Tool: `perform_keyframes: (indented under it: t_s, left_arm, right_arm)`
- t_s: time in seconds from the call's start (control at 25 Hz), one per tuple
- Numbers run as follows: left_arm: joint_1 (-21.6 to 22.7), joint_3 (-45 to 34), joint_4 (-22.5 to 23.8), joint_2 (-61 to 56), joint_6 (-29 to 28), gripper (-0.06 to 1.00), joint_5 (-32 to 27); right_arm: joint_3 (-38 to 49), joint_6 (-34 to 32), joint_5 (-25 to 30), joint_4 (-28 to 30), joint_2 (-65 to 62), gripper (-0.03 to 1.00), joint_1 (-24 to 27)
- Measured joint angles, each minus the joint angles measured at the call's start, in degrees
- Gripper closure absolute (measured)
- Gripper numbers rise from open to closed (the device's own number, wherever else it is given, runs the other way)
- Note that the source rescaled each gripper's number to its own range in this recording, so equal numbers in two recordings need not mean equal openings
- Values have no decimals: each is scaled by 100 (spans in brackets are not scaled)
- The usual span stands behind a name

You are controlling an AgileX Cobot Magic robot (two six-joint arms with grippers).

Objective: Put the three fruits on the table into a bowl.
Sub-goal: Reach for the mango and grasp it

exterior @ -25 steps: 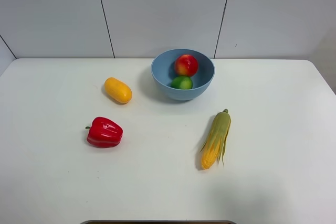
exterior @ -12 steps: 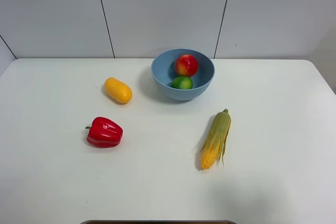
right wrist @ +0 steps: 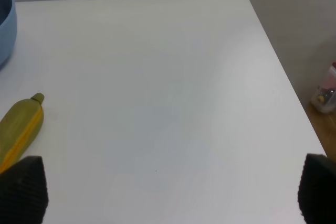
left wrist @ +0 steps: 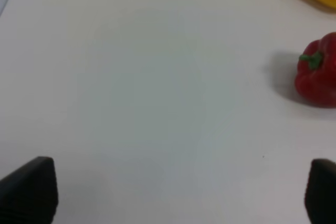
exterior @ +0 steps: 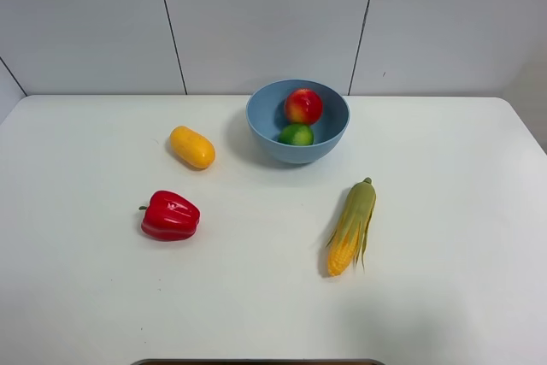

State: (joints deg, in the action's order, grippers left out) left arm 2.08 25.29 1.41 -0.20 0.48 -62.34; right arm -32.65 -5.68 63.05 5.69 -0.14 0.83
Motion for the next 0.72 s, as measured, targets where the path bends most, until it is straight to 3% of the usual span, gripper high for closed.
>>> perform_keyframes:
  t_s: [0.32, 0.72]
  left_arm:
    - [0, 33, 0, 207, 0, 12, 45]
    - [0, 1454, -40, 2753, 203, 12, 633]
  right_arm:
    - [0, 0, 0, 0, 0, 10, 0]
    - [0, 0, 0, 0, 0, 10, 0]
